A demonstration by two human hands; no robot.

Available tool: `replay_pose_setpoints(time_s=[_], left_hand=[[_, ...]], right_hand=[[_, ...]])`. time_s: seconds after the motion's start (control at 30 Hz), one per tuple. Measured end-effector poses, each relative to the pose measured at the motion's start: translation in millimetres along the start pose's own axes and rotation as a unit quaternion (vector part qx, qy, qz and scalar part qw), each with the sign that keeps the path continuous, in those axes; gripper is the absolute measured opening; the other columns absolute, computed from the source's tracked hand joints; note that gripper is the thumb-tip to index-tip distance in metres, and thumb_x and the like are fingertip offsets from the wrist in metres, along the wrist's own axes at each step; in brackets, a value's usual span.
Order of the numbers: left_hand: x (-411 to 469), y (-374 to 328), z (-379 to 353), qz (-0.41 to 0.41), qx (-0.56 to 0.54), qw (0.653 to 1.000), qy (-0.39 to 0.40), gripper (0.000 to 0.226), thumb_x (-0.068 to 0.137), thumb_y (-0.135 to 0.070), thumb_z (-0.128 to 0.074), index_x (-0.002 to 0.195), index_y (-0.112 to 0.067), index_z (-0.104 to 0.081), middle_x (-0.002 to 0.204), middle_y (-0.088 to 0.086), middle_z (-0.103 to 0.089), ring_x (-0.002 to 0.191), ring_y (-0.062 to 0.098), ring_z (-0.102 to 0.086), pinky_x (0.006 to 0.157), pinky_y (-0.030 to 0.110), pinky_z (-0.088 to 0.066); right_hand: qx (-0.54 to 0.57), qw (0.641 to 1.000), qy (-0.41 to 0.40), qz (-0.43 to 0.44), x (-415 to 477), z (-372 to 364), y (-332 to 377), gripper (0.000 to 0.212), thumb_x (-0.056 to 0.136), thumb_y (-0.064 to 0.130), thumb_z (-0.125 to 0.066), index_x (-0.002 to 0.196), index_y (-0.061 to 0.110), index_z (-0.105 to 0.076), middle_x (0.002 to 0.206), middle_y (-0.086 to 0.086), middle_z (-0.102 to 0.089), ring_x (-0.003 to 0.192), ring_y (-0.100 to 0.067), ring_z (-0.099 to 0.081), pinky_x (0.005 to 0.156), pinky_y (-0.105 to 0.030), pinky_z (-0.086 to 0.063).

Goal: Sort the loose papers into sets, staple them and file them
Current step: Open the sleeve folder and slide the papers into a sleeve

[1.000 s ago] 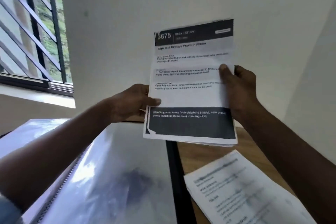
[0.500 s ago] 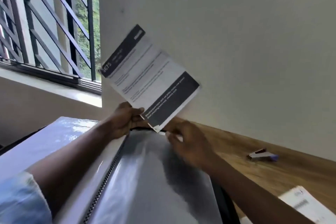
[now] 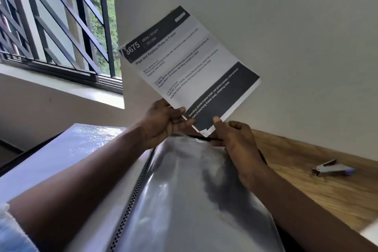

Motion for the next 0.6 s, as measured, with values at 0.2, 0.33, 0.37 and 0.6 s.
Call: replay_pose_setpoints(time_s=[0.2,0.33,0.37,0.6], left_hand=[[-14,-2,-29,-0.035,0.011,0.999,0.022,0.032,0.098,0.011,-0.055,0.129,0.007,-0.059,0.111,0.021,-0.074,0.085,0.034,-0.076,0.074,0.036,-0.065],[-18,-2,-27,-0.031,0.021,0.999,0.006,0.033,0.098,0.012,-0.054,0.130,0.007,-0.058,0.124,0.027,-0.070,0.099,0.050,-0.072,0.072,0.034,-0.064],[-18,-2,-26,-0.028,0.019,0.999,0.001,0.032,0.098,0.012,-0.054,0.129,0.007,-0.059,0.123,0.027,-0.070,0.098,0.050,-0.072,0.072,0.034,-0.064],[-19,3,-17,-0.006,0.007,0.999,-0.040,0.033,0.096,0.016,-0.053,0.127,0.010,-0.059,0.100,0.015,-0.077,0.079,0.029,-0.078,0.062,0.029,-0.063]], right_hand=[[-0.016,0.998,0.061,-0.015,-2,-9,2,0.015,0.101,0.014,-0.061,0.110,0.011,-0.073,0.086,-0.005,-0.080,0.063,-0.012,-0.065,0.046,-0.009,-0.042],[-0.017,0.997,0.075,0.000,-7,-9,0,0.024,0.096,0.001,-0.058,0.108,0.013,-0.075,0.093,-0.001,-0.080,0.076,-0.012,-0.069,0.055,-0.008,-0.045],[-0.017,0.997,0.066,0.019,-8,-7,1,0.024,0.096,0.001,-0.059,0.107,0.013,-0.076,0.092,-0.002,-0.080,0.078,-0.014,-0.071,0.060,-0.010,-0.047],[-0.041,0.974,-0.045,0.219,-22,14,27,0.066,0.088,0.003,-0.075,0.140,0.030,-0.045,0.089,0.005,-0.078,0.083,-0.009,-0.074,0.073,-0.020,-0.055]])
Point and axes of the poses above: each hand's wrist, its own x-axis towards the middle knuckle, its own z-axis out of the back of the hand, y = z × x, the point moved 10 cm from there along x, towards the middle knuckle
